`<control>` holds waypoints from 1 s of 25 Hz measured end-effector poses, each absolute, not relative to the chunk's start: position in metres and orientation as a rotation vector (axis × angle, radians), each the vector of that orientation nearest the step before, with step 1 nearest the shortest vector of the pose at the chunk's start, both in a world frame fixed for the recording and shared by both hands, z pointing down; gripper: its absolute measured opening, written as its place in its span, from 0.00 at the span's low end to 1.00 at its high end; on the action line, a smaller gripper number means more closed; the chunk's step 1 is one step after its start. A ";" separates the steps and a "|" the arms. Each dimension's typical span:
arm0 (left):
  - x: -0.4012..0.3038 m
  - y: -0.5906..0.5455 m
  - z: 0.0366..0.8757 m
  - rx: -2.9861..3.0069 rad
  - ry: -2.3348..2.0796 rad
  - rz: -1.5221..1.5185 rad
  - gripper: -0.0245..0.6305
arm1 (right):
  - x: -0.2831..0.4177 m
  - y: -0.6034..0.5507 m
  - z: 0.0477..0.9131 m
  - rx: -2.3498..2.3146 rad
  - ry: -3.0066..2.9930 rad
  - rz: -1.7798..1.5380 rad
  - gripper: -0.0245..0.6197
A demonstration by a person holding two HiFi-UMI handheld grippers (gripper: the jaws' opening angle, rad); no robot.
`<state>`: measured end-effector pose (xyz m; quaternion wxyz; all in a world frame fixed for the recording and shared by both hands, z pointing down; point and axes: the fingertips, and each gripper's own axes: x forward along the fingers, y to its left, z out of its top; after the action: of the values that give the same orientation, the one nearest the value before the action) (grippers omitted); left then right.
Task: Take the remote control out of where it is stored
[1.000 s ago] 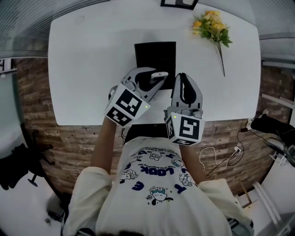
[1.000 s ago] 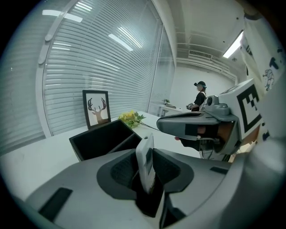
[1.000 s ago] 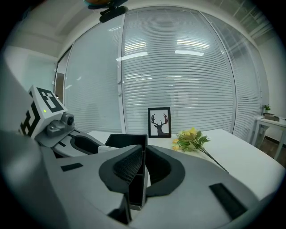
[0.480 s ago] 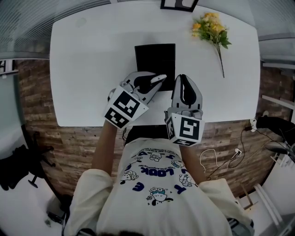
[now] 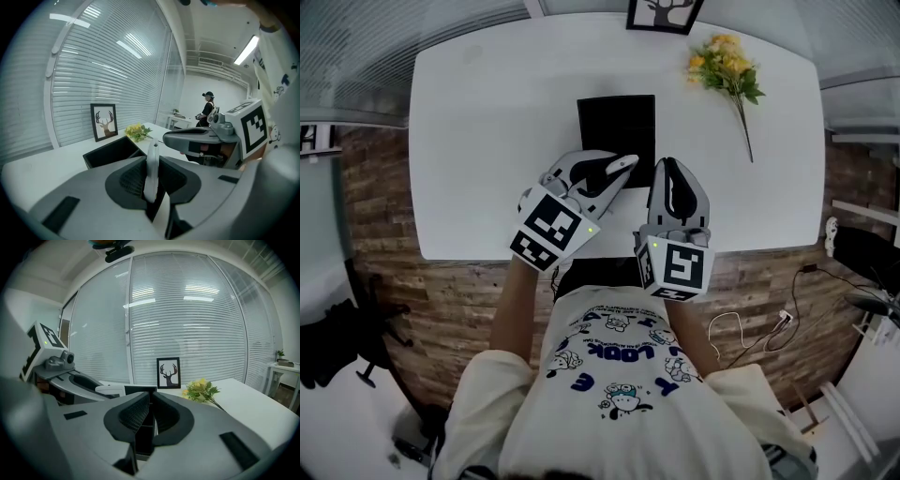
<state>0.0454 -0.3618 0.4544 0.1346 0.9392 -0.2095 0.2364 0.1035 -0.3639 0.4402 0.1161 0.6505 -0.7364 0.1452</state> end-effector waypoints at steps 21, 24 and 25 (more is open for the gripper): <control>0.015 -0.338 0.380 2.781 -0.846 0.497 0.16 | 0.073 -0.337 0.391 1.890 -2.277 0.304 0.10; 0.008 -0.333 0.375 2.771 -0.890 0.482 0.16 | 0.069 -0.333 0.385 1.885 -2.290 0.290 0.10; 0.006 -0.332 0.374 2.768 -0.907 0.479 0.16 | 0.067 -0.332 0.383 1.882 -2.296 0.285 0.10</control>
<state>0.0057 -0.3315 0.3739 0.0949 0.9335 -0.3058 0.1616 0.0668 -0.3325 0.3831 0.0795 0.6291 -0.7674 0.0953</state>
